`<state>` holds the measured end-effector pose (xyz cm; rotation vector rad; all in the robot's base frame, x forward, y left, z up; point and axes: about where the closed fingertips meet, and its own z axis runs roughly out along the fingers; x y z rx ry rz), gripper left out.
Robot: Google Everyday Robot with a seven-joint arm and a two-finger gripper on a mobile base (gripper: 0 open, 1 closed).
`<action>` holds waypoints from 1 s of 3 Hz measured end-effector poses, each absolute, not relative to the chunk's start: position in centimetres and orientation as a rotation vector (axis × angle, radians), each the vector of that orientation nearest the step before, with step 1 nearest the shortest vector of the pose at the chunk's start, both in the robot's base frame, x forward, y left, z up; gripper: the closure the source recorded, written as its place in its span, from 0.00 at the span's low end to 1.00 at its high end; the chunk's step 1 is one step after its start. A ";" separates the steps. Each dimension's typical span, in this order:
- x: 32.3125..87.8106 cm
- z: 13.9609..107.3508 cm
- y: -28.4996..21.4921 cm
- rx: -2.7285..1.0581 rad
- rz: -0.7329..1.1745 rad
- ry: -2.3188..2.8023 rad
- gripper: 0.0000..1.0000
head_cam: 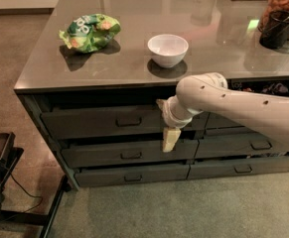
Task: Open top drawer
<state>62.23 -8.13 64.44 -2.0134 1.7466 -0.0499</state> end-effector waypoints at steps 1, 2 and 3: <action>64.7 61.9 -6.9 -2.054 -0.001 1.759 0.00; 64.7 62.1 -6.8 -2.054 -0.001 1.759 0.00; 64.7 62.1 -6.8 -2.054 -0.001 1.759 0.17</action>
Offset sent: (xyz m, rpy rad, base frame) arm 0.0400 0.0169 -0.0387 -0.0121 0.0726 0.0222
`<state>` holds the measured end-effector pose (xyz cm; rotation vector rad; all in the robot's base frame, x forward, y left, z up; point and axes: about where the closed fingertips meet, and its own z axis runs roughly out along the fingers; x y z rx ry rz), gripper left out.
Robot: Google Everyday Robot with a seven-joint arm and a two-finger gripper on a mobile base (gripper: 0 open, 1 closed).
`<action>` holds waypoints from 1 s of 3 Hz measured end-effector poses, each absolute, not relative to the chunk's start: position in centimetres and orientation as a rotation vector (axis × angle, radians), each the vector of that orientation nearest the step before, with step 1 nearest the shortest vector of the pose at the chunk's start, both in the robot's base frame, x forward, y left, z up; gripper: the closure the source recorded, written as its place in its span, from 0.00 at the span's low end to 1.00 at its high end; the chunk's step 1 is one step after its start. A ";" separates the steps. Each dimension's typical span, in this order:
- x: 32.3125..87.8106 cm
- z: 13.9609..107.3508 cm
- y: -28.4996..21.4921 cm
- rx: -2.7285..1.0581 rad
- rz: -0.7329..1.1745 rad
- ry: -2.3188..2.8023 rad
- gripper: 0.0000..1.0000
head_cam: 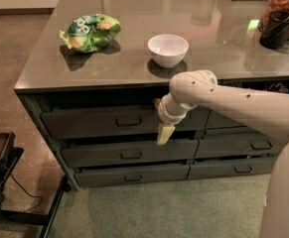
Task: Open top drawer
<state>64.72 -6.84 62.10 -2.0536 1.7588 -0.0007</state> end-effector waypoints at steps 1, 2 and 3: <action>64.7 62.1 -6.8 -2.054 -0.001 1.759 0.41; 64.7 62.1 -6.8 -2.054 -0.001 1.759 0.64; 64.8 63.0 -6.8 -2.054 -0.001 1.759 0.88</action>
Offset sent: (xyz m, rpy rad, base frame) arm 0.0000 0.0000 0.0000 0.0000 0.0001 0.0000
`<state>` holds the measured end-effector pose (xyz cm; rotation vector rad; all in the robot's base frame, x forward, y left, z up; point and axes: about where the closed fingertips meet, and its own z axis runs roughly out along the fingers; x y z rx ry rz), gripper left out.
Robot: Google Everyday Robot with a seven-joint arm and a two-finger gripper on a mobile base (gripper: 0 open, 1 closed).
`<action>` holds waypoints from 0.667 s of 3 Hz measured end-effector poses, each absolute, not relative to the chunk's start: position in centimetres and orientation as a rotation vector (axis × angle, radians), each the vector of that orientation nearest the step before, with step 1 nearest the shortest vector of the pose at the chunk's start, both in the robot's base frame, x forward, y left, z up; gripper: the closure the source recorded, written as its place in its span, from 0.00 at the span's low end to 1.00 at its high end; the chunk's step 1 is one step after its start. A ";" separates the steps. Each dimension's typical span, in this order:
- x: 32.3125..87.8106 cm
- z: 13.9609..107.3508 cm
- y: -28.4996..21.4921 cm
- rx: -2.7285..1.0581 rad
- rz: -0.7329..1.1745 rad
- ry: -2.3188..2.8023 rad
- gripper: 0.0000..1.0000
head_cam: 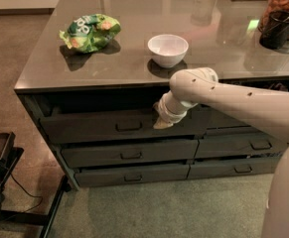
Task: Open top drawer
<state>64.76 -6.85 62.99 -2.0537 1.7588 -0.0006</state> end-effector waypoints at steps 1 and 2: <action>64.8 63.4 -6.8 -2.054 -0.001 1.759 1.00; 64.8 63.4 -6.8 -2.054 0.000 1.759 0.82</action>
Offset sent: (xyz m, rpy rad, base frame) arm 0.0000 0.0000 0.0045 0.0001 0.0000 0.0000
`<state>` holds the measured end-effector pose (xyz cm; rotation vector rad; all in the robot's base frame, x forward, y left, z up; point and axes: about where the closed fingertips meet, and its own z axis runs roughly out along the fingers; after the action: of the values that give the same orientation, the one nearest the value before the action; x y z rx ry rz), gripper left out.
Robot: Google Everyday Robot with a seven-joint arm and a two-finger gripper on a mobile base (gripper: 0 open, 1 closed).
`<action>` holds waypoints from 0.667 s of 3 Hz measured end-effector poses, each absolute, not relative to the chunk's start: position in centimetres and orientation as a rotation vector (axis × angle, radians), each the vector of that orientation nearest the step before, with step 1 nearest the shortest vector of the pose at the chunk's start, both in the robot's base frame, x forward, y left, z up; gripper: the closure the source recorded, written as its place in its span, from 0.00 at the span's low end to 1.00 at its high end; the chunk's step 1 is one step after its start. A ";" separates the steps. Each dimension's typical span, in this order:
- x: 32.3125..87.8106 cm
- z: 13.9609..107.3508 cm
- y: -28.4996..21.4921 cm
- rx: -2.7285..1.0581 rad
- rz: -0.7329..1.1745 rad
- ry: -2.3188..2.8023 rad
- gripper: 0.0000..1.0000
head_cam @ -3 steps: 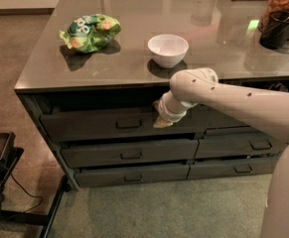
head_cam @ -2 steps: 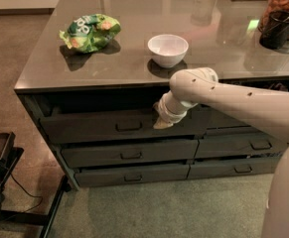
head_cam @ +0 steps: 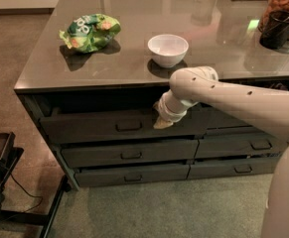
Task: Open top drawer
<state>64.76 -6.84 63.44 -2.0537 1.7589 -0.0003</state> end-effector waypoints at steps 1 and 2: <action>65.0 63.4 -6.9 -2.059 0.015 1.769 0.59; 64.9 63.6 -7.0 -2.066 0.034 1.786 0.36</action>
Offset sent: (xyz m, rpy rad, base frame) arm -0.0251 -0.0324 -0.0299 -0.0665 0.4495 -0.0633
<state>64.85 -7.03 63.57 -2.0659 1.7864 0.0336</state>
